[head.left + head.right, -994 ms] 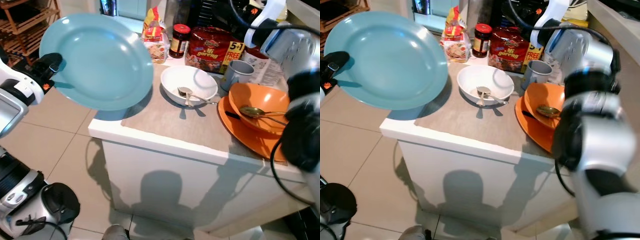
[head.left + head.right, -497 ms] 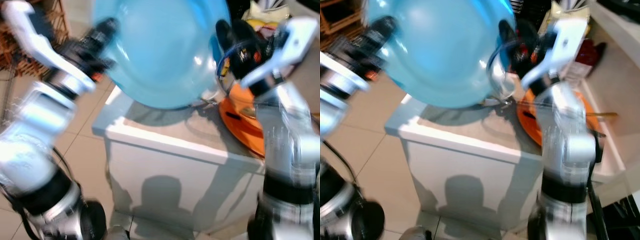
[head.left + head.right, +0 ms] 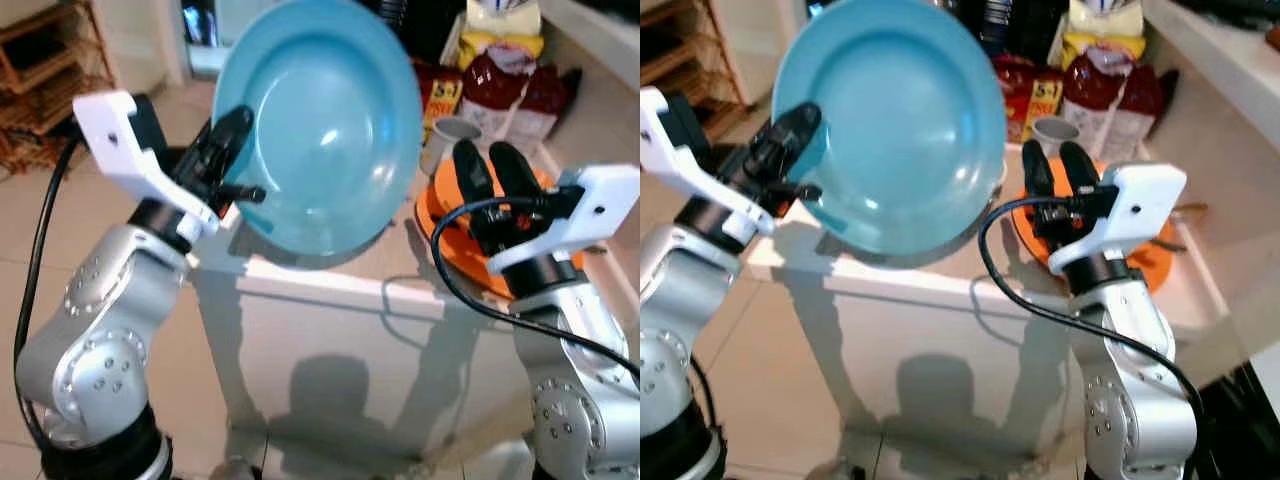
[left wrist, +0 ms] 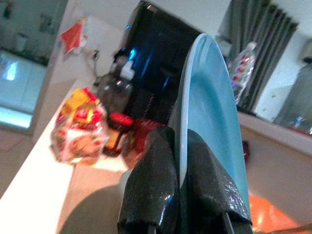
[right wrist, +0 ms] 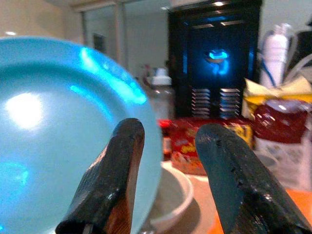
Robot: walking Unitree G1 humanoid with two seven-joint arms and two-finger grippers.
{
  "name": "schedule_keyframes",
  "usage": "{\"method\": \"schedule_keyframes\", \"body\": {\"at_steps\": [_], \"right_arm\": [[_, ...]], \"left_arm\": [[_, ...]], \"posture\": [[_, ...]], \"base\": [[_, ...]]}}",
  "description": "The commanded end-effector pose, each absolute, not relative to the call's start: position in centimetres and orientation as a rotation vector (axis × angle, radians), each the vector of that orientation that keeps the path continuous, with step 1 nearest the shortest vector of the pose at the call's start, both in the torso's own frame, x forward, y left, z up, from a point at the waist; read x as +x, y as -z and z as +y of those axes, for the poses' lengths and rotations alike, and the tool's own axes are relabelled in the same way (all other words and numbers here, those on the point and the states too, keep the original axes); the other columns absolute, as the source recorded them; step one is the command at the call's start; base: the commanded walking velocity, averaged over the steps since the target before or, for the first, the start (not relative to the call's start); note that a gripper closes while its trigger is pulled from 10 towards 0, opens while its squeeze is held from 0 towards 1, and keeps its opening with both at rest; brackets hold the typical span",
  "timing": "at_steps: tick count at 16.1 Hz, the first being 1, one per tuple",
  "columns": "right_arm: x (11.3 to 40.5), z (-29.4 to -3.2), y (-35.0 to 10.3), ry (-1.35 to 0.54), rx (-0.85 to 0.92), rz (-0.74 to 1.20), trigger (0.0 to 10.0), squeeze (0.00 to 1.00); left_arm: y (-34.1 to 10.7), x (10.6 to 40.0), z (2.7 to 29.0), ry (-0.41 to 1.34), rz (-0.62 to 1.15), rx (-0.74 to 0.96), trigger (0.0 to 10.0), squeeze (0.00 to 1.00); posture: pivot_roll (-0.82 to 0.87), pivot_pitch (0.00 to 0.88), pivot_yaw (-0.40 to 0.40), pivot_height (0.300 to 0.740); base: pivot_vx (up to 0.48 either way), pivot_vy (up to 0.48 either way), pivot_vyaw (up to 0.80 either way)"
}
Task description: Setting the table
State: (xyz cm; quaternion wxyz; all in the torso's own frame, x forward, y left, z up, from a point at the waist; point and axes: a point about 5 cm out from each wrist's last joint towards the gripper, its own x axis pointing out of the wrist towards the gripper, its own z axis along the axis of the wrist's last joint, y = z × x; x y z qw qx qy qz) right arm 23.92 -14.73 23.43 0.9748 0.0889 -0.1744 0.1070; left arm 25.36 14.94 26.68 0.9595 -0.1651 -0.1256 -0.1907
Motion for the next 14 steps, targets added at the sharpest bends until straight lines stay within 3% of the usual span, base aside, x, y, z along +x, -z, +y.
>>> {"method": "schedule_keyframes", "body": {"at_steps": [1,4,14], "right_arm": [[23.9,-15.0,-23.3,-0.193,0.165,-0.350,10.0,0.00],[23.8,-14.8,-23.1,-0.200,0.155,-0.345,10.0,0.00],[24.2,-16.3,-24.1,-0.126,0.120,-0.390,10.0,0.00]], "left_arm": [[-26.7,25.1,15.0,0.376,-0.270,-0.308,10.0,0.00],[-26.1,24.9,15.1,0.356,-0.271,-0.277,10.0,0.00],[-27.6,26.0,15.1,0.308,-0.365,-0.268,10.0,0.00]], "posture": [[0.06,0.007,-0.065,0.740],[0.07,0.015,-0.075,0.740],[0.05,0.022,-0.053,0.740]], "base": [[-0.382,0.000,0.00],[-0.393,0.000,0.00],[0.000,0.000,0.00]]}}
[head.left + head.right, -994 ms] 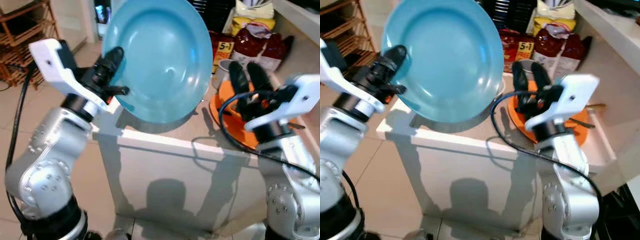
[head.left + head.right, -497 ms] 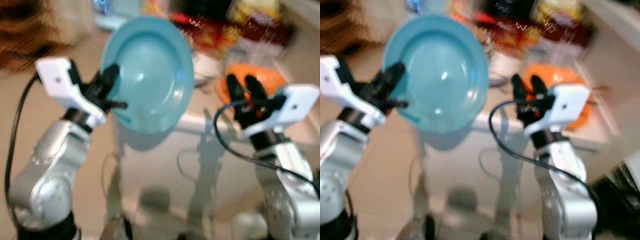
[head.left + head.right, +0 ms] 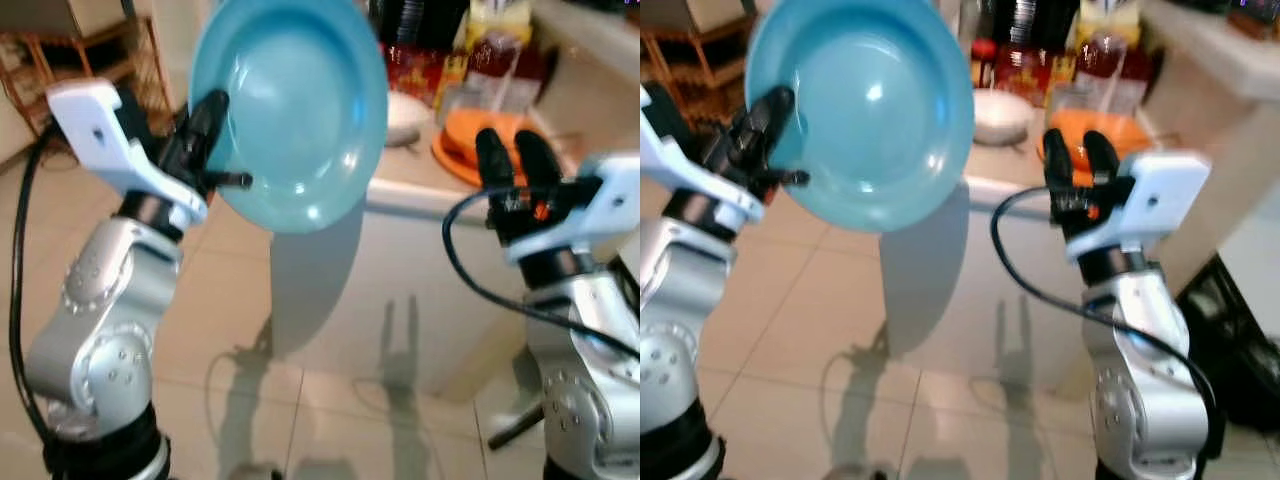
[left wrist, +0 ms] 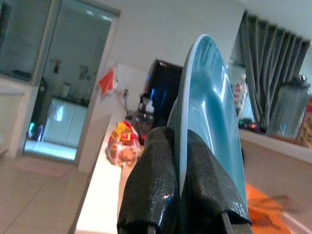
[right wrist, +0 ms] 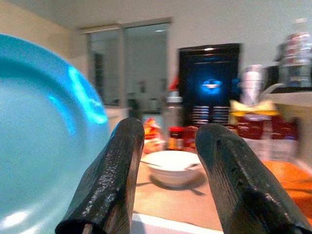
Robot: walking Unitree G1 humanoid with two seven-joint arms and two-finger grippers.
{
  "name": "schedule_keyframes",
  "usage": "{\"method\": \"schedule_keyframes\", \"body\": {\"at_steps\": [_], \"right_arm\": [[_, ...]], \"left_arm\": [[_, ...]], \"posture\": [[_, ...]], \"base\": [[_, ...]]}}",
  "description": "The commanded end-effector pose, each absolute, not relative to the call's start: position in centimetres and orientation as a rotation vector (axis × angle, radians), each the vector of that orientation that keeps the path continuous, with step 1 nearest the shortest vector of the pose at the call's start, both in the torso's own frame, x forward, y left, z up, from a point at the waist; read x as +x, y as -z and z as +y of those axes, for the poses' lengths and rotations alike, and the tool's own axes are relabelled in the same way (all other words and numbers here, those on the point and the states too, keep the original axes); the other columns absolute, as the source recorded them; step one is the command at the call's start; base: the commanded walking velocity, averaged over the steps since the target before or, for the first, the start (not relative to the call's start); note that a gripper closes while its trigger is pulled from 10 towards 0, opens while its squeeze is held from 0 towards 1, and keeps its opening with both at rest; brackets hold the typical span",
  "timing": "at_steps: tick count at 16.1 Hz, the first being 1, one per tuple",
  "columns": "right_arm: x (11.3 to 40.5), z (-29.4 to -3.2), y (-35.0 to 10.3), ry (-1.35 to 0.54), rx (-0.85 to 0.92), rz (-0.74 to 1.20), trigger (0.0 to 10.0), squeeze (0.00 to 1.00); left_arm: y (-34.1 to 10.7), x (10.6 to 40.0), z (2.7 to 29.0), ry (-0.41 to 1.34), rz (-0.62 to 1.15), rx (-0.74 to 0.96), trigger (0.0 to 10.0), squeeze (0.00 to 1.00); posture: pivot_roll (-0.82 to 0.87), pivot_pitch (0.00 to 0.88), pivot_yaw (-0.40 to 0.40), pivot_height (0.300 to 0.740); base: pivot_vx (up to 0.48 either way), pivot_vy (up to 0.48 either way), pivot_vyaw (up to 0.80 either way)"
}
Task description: Setting the table
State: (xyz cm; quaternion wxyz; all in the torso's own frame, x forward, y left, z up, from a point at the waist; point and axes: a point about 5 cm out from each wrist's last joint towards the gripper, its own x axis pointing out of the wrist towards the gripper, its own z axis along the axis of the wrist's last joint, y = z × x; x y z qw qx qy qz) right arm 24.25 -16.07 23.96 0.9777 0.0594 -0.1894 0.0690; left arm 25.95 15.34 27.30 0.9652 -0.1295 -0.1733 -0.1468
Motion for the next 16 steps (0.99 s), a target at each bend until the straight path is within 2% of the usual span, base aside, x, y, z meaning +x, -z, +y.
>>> {"method": "schedule_keyframes", "body": {"at_steps": [1,2,3,5,8,11,16], "right_arm": [[24.2,-16.3,-23.6,-0.116,0.117,-0.365,10.0,0.00],[24.3,-16.3,-23.1,-0.107,0.104,-0.336,10.0,0.00],[24.6,-16.5,-20.2,-0.072,-0.028,-0.207,10.0,0.00],[24.8,-16.6,-17.4,-0.040,-0.134,-0.121,10.0,0.00],[24.9,-17.4,-14.4,0.032,-0.097,-0.018,10.0,0.00],[25.1,-18.0,-13.7,0.075,-0.142,-0.018,10.0,0.00],[25.2,-18.4,-14.5,0.098,-0.167,-0.064,10.0,0.00]], "left_arm": [[-26.5,26.2,15.6,0.256,-0.339,-0.201,10.0,0.00],[-26.0,26.3,15.9,0.234,-0.324,-0.176,10.0,0.00],[-22.9,26.9,16.9,0.149,-0.215,-0.138,10.0,0.00],[-19.5,27.4,17.3,0.112,-0.103,-0.100,10.0,0.00],[-15.6,28.0,17.2,0.038,0.024,-0.090,10.0,0.00],[-15.7,28.7,15.2,0.097,0.008,-0.023,10.0,0.00],[-17.1,29.3,14.0,0.151,-0.053,-0.003,10.0,0.00]], "posture": [[0.05,0.022,-0.053,0.740],[0.05,0.022,-0.056,0.740],[0.05,0.022,-0.060,0.740],[0.05,0.023,-0.062,0.740],[0.04,0.027,-0.060,0.740],[0.02,0.034,-0.052,0.740],[0.01,0.036,-0.019,0.740]], "base": [[0.000,0.000,0.00],[0.000,0.000,0.00],[0.000,0.000,0.00],[0.000,0.000,0.00],[0.000,-0.096,0.00],[0.000,-0.389,0.00],[0.000,-0.480,0.71]]}}
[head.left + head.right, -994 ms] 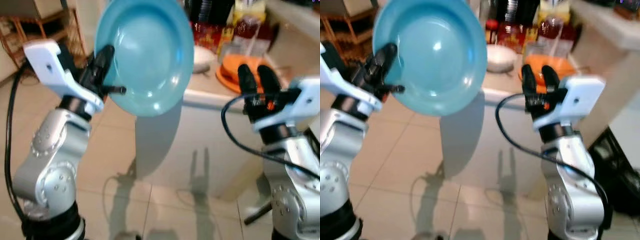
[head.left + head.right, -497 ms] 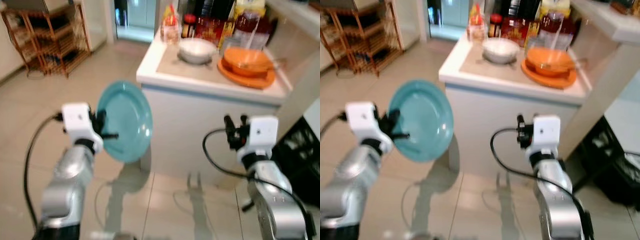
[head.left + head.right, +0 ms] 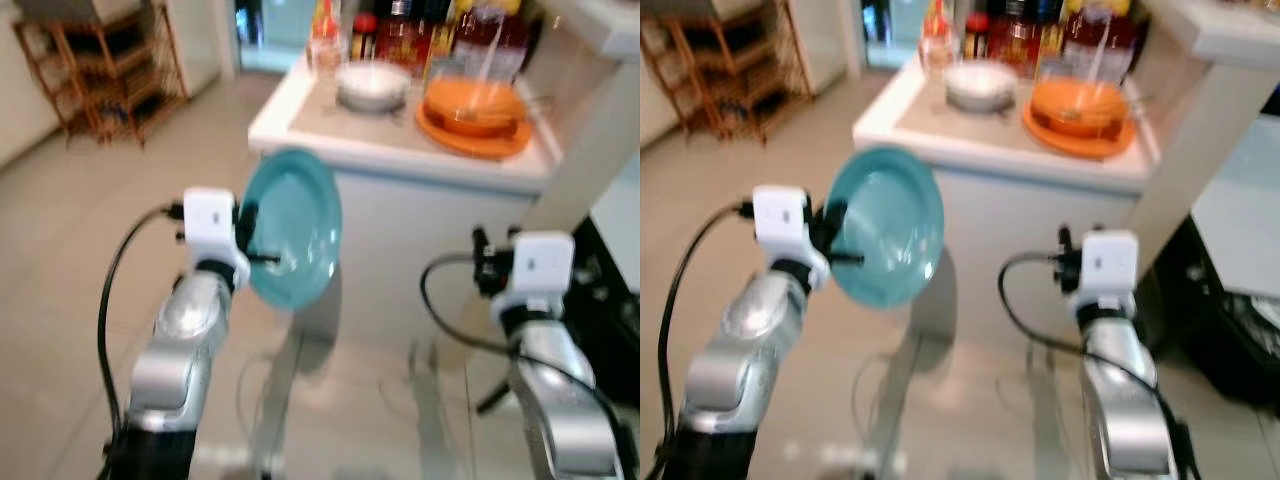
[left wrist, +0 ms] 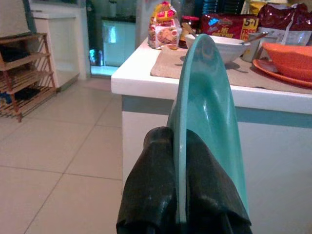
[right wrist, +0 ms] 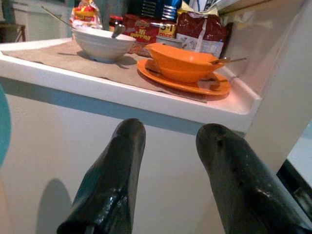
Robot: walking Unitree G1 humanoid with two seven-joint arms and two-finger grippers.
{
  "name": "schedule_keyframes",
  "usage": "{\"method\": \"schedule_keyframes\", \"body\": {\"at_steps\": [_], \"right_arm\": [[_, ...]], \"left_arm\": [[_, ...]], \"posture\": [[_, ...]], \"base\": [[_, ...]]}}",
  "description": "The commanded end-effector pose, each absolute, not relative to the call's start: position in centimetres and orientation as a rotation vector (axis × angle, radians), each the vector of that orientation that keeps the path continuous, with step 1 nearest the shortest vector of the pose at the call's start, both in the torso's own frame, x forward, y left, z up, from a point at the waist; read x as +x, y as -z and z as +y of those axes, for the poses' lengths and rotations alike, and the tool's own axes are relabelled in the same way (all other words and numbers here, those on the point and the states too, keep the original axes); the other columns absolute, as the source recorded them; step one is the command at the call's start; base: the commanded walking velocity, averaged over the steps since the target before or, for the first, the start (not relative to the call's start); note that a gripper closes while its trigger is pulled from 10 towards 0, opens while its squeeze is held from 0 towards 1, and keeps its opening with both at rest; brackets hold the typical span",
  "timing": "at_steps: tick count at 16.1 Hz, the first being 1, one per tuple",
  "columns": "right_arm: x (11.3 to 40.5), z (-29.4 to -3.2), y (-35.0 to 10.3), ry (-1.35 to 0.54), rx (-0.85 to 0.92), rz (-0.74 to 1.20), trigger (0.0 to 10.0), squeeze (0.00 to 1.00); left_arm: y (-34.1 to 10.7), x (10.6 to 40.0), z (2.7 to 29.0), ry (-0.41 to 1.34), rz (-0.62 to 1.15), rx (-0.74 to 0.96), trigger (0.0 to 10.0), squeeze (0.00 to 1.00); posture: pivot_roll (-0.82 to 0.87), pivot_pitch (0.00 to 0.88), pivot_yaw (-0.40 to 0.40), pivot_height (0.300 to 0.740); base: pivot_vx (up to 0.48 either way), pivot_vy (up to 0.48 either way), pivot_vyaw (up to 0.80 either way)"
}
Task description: Setting the table
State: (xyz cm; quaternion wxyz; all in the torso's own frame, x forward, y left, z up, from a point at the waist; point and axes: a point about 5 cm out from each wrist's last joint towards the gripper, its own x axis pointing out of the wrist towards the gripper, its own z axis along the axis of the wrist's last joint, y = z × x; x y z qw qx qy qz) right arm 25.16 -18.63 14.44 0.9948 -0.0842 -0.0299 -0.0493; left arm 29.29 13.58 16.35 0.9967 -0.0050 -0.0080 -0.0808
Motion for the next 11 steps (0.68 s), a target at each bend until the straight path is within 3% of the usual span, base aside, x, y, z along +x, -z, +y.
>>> {"method": "schedule_keyframes", "body": {"at_steps": [1,3,11], "right_arm": [[25.2,-18.5,-14.6,0.106,-0.173,-0.073,10.0,0.00],[25.1,-18.8,-14.8,0.134,-0.174,-0.087,10.0,0.00],[23.4,-19.2,-14.7,0.165,-0.156,-0.081,10.0,0.00]], "left_arm": [[-17.0,29.3,13.6,0.173,-0.057,0.030,10.0,0.00],[-16.9,29.5,13.3,0.184,-0.050,0.030,10.0,0.00],[-17.0,30.3,12.2,0.252,-0.050,0.029,10.0,0.00]], "posture": [[0.01,0.036,-0.019,0.740],[-0.02,0.034,0.007,0.740],[-0.06,0.036,0.062,0.740]], "base": [[0.000,-0.480,0.80],[0.000,-0.480,0.80],[0.000,-0.480,0.00]]}}
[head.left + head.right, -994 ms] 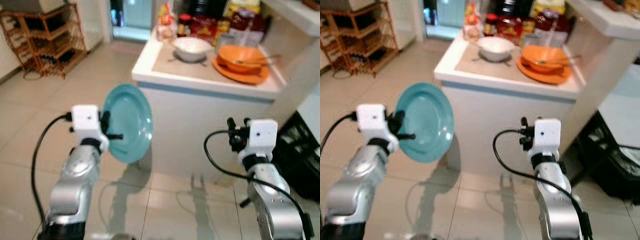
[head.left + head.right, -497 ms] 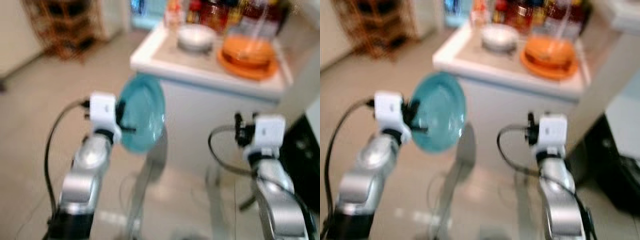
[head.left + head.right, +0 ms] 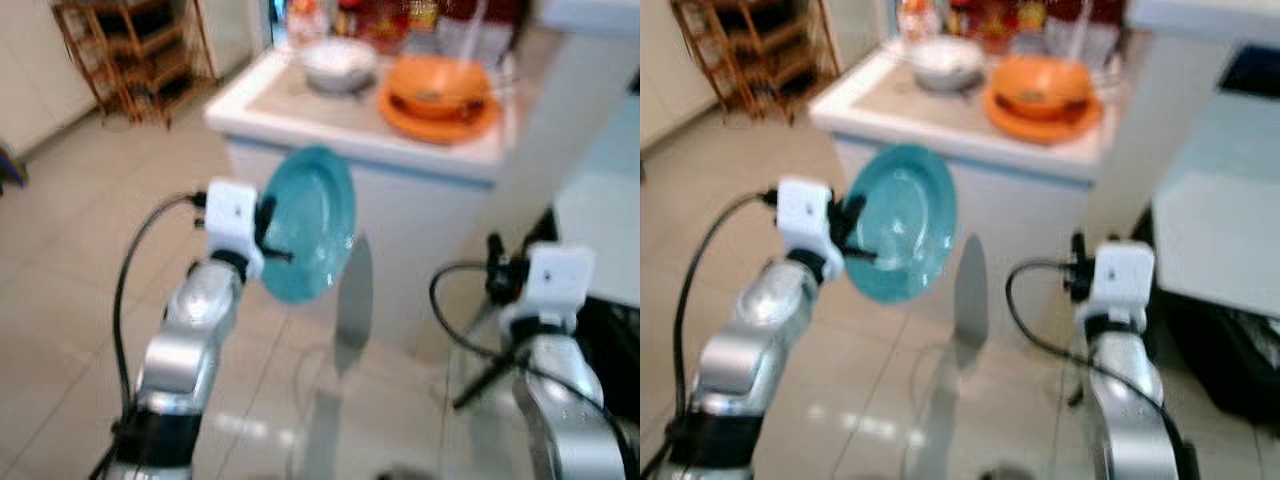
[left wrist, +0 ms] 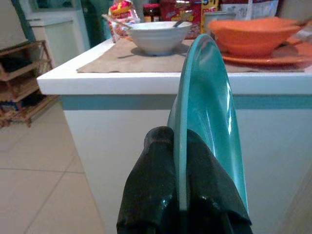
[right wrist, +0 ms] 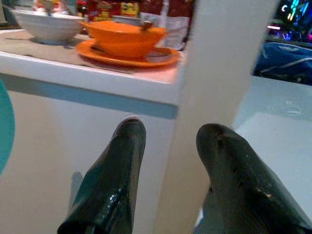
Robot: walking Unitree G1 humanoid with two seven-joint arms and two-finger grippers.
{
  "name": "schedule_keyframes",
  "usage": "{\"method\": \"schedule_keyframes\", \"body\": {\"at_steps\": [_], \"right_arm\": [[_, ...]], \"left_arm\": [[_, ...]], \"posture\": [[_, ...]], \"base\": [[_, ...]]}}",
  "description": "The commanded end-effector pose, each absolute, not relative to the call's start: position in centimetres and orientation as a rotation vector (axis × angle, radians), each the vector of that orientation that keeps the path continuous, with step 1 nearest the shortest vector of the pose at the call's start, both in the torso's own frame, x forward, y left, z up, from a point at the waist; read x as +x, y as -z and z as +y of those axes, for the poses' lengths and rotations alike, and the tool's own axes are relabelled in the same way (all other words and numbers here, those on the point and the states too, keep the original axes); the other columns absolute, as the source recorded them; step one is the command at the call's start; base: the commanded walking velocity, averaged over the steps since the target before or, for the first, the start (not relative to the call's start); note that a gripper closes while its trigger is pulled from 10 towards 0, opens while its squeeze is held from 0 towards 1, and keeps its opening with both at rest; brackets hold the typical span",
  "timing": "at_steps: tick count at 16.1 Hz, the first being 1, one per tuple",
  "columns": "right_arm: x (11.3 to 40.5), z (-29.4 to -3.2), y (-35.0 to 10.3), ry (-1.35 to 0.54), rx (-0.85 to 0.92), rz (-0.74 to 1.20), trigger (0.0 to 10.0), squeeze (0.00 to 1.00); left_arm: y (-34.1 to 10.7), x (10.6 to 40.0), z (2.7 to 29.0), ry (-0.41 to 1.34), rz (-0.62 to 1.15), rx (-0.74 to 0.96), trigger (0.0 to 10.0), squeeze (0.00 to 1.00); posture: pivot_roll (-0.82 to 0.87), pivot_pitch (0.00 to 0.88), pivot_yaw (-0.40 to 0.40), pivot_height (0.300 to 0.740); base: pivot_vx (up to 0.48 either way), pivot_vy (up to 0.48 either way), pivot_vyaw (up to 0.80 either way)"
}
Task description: Setting the table
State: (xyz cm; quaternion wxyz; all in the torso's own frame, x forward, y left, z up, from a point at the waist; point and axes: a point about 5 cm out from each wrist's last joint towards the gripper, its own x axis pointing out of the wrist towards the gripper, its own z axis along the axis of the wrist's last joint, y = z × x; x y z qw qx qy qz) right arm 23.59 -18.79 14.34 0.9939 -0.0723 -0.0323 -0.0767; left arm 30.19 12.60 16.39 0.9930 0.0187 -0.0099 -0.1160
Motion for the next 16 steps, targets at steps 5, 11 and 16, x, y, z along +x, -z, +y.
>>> {"method": "schedule_keyframes", "body": {"at_steps": [5,11,16], "right_arm": [[23.3,-19.5,-14.9,0.198,-0.109,-0.085,10.0,0.00],[23.3,-20.1,-16.0,0.209,-0.103,-0.131,10.0,0.00],[23.2,-20.6,-16.4,0.216,-0.065,-0.137,10.0,0.00]], "left_arm": [[-17.3,30.5,12.1,0.260,-0.059,0.032,10.0,0.00],[-17.9,30.6,11.8,0.266,-0.075,0.005,10.0,0.00],[-18.2,31.2,11.6,0.267,-0.077,-0.003,10.0,0.00]], "posture": [[-0.06,0.026,0.066,0.740],[-0.09,0.024,0.076,0.740],[-0.09,0.039,0.087,0.740]], "base": [[0.000,-0.480,0.00],[0.000,-0.480,0.00],[0.000,-0.480,0.00]]}}
